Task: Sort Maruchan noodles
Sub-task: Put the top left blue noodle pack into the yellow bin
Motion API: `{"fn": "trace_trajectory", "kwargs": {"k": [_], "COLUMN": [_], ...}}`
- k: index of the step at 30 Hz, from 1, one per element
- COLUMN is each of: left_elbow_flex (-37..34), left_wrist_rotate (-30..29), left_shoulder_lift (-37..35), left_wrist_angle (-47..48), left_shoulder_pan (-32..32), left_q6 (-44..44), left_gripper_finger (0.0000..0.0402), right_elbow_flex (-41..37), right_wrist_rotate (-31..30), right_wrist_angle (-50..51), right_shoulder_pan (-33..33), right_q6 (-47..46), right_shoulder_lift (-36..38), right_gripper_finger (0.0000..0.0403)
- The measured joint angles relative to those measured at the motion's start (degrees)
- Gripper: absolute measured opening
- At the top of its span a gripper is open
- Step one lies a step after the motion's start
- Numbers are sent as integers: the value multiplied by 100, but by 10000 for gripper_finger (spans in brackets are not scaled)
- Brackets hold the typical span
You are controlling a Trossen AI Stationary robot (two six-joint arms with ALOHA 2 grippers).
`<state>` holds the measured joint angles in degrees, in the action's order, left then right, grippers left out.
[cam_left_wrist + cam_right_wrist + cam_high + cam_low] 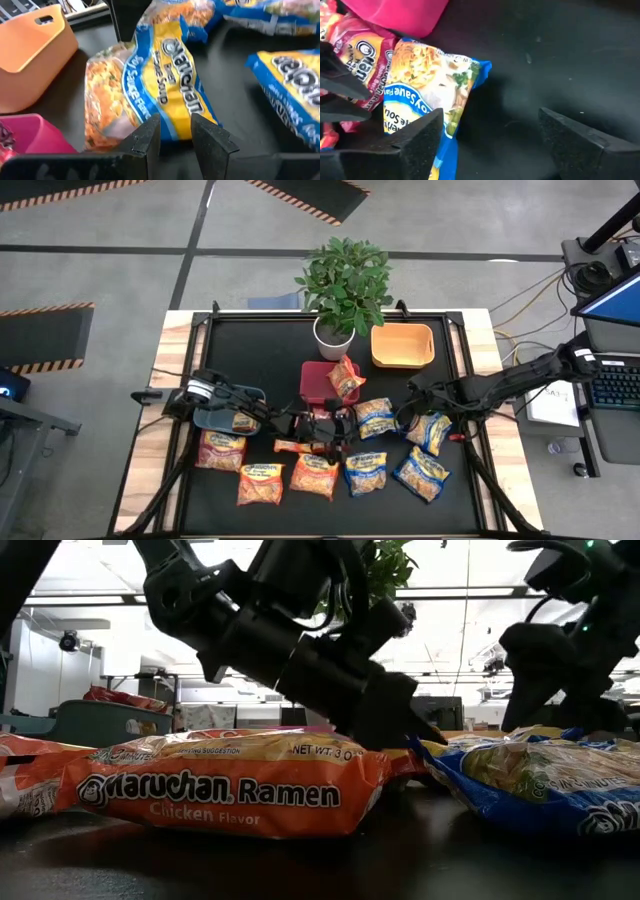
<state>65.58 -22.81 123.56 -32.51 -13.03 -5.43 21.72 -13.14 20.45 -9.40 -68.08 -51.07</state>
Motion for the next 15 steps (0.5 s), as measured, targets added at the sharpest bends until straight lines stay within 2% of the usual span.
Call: {"fn": "trace_trajectory", "kwargs": {"k": [4, 12, 15], "left_elbow_flex": [0, 0, 0], "left_wrist_rotate": [-7, -15, -14], "left_shoulder_lift": [5, 5, 5], "left_wrist_angle": [110, 130, 136], "left_shoulder_pan": [41, 57, 64], "left_q6": [22, 44, 44], "left_gripper_finger": [90, 90, 90], "right_elbow_flex": [-385, -1136, -1256], "right_wrist_rotate": [82, 133, 119], "right_wrist_angle": [-988, -2722, -3013], "right_shoulder_pan": [8, 8, 8], "right_q6": [74, 62, 57], "right_shoulder_lift": [0, -4, -4], "right_gripper_finger": [326, 318, 318]}}
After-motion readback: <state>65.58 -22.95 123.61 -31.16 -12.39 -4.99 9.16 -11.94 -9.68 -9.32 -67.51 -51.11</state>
